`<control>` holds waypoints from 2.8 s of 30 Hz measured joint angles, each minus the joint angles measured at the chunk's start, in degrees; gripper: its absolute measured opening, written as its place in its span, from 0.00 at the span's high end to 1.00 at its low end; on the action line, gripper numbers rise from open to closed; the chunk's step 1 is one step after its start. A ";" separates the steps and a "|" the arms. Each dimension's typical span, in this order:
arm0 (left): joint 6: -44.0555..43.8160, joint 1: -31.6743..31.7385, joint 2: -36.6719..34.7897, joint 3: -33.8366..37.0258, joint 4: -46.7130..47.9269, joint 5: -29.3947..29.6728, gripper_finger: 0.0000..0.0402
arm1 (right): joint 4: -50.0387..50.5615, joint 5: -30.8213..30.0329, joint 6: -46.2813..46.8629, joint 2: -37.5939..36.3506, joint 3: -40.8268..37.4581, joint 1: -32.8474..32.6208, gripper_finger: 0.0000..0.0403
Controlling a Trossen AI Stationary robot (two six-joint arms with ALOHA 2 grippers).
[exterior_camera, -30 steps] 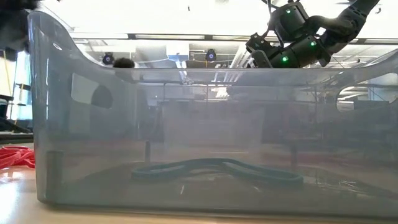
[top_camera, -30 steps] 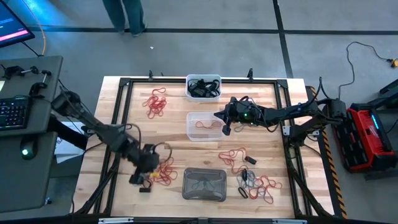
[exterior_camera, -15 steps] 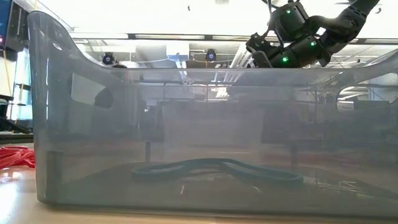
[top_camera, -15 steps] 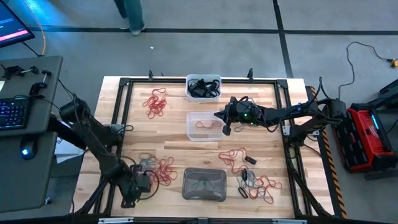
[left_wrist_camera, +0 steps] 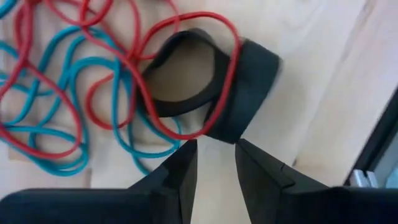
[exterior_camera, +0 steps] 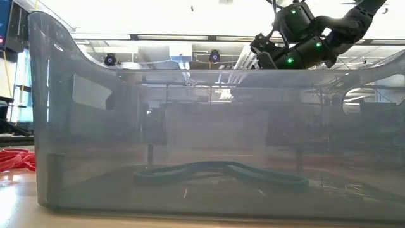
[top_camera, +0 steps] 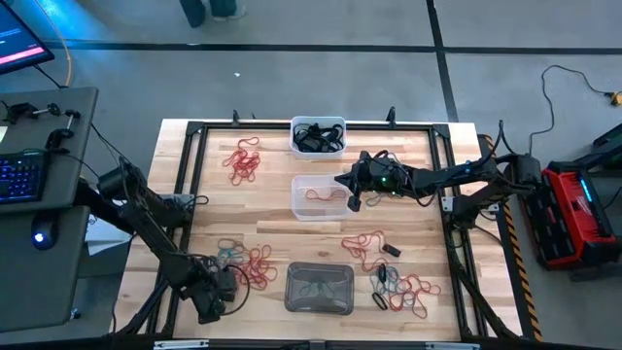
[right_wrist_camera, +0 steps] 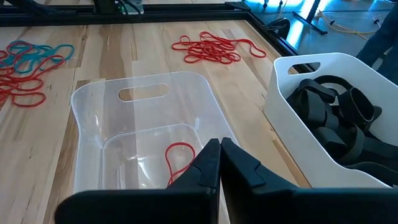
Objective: Sort rubber bands into baskets
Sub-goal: Put the black rubber band into the white bin
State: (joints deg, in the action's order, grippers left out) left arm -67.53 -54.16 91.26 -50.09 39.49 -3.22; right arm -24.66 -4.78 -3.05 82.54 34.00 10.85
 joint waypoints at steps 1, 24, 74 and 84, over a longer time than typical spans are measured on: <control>-0.31 0.04 0.00 0.00 0.17 0.42 0.75 | 0.02 0.00 0.00 0.00 0.00 0.00 1.00; 8.31 0.59 0.11 -2.20 -1.27 2.60 0.99 | 0.02 0.00 -0.42 0.00 0.00 -0.02 1.00; 76.07 84.71 4.66 -17.89 -16.94 6.73 1.00 | 0.04 0.00 1.78 0.00 0.00 -0.01 1.00; 82.28 88.23 17.17 -31.22 -16.21 3.62 1.00 | 0.04 0.00 2.19 0.00 0.00 -0.01 1.00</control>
State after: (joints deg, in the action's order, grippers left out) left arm 14.75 34.07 108.43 -81.31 23.28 0.40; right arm -24.62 -4.78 -0.86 82.54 34.00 10.84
